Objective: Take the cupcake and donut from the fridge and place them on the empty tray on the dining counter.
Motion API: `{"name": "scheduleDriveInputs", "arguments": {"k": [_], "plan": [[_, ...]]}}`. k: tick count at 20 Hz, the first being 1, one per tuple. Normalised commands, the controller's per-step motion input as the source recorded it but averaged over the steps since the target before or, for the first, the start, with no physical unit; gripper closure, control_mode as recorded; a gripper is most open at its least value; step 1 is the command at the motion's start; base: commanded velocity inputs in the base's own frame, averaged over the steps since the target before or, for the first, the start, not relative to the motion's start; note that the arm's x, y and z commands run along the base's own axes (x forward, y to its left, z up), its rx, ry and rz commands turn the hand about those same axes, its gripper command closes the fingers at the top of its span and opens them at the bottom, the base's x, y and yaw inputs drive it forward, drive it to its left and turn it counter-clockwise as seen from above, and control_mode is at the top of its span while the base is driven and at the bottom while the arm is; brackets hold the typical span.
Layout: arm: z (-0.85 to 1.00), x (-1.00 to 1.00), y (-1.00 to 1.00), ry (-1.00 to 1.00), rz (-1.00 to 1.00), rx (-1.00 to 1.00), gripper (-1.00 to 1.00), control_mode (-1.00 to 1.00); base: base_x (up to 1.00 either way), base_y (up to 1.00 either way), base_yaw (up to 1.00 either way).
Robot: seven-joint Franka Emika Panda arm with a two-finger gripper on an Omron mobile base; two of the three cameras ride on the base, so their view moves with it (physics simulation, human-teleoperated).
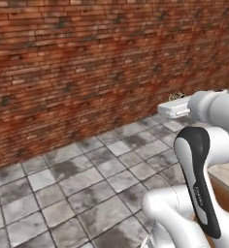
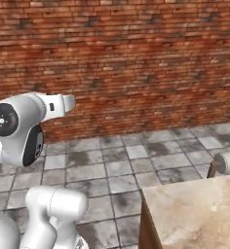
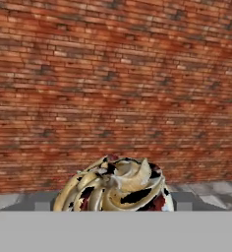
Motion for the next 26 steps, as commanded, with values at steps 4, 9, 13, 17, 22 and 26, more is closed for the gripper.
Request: {"name": "scheduleDriveInputs", "arguments": {"k": [4, 9, 13, 17, 22, 26], "plan": [[0.0, 0.0, 0.0, 0.0, 0.0, 0.0, 1.0, 1.0, 0.85, 0.08, -0.66], [0.0, 0.0, 0.0, 0.0, 0.0, 0.0, 1.0, 1.0, 0.77, 0.18, -0.72], [0.0, 0.0, 0.0, 0.0, 0.0, 0.0, 1.0, 1.0, 0.67, 0.2, -0.73], [0.0, 0.0, 0.0, 0.0, 0.0, 0.0, 1.0, 1.0, 0.63, 0.28, -0.69], [0.0, 0.0, 0.0, 0.0, 0.0, 0.0, 1.0, 1.0, 0.65, 0.43, -0.65], [0.0, 0.0, 0.0, 0.0, 0.0, 0.0, 1.0, 1.0, 0.72, 0.5, -0.65]]}}
